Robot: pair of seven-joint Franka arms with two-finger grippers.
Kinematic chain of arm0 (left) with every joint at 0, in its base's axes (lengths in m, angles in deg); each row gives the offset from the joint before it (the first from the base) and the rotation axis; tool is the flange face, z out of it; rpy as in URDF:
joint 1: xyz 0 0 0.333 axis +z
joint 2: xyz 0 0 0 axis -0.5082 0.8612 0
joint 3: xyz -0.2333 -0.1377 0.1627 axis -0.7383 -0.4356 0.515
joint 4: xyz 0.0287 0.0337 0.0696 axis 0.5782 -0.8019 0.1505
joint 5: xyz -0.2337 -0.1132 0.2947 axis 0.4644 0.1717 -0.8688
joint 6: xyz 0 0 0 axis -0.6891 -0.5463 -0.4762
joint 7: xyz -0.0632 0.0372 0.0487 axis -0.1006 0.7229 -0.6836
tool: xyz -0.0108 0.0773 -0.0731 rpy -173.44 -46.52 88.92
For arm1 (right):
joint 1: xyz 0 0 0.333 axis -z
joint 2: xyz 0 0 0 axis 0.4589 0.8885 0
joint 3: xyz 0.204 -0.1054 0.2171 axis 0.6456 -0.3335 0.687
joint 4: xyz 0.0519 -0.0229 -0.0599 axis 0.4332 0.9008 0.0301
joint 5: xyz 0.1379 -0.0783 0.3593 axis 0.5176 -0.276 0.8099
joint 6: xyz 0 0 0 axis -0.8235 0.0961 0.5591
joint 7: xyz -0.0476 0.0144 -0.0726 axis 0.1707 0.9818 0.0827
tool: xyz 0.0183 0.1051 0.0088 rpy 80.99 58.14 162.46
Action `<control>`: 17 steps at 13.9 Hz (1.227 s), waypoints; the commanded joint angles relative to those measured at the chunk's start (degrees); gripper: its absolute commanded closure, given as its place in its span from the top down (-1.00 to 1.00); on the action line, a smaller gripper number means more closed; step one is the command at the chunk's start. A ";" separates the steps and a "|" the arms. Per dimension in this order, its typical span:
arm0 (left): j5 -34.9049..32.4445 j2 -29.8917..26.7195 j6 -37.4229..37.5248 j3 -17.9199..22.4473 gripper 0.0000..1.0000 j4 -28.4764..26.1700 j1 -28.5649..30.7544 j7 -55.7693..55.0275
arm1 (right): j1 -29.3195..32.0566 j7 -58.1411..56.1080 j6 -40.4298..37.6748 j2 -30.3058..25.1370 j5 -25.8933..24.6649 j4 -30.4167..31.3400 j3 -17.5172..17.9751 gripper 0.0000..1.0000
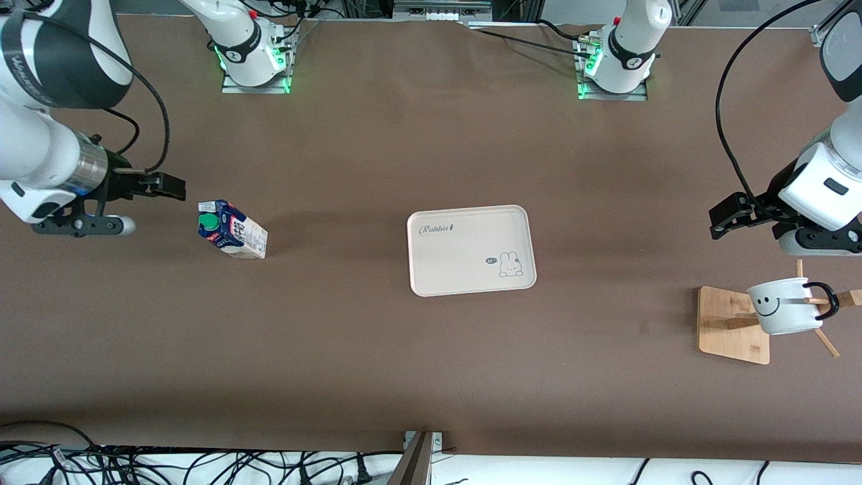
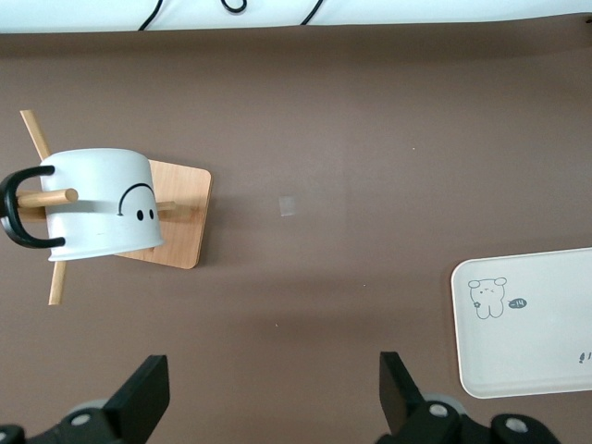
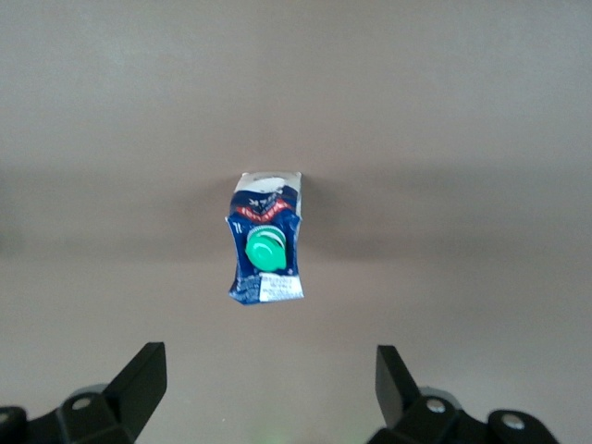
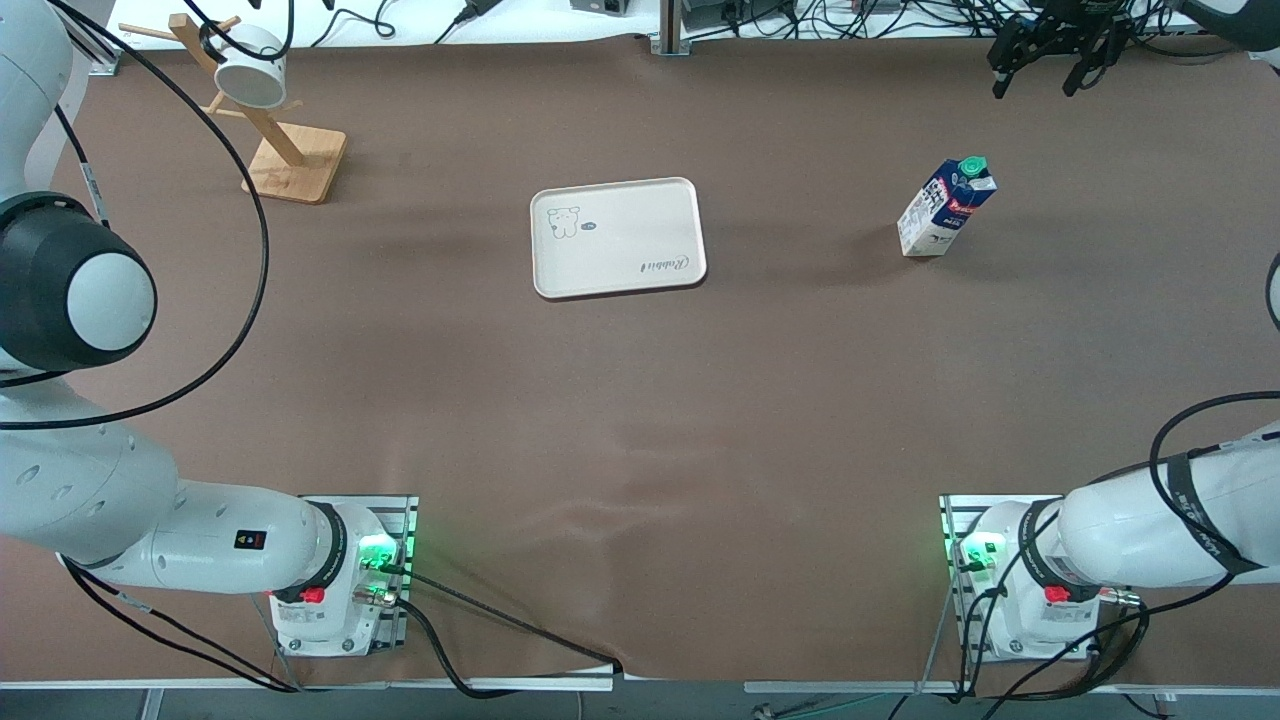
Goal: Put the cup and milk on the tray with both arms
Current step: 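Reach the right gripper to the milk carton and grasp it, then carry the milk carton onto the tray while the left gripper grasps the mug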
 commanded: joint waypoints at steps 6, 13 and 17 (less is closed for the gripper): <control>-5.46 7.64 0.46 -0.20 1.00 1.24 1.37 -2.91 | -0.16 -0.16 15.17 0.82 -0.73 11.90 0.17 1.00; -5.81 8.53 -1.56 -0.73 1.00 1.69 3.92 -2.29 | -0.34 0.46 28.46 0.38 -0.56 23.42 0.26 0.92; -5.11 -1.12 -11.97 -0.64 1.00 -13.03 5.85 -11.32 | -0.34 0.46 27.94 0.20 -0.56 24.22 0.35 0.29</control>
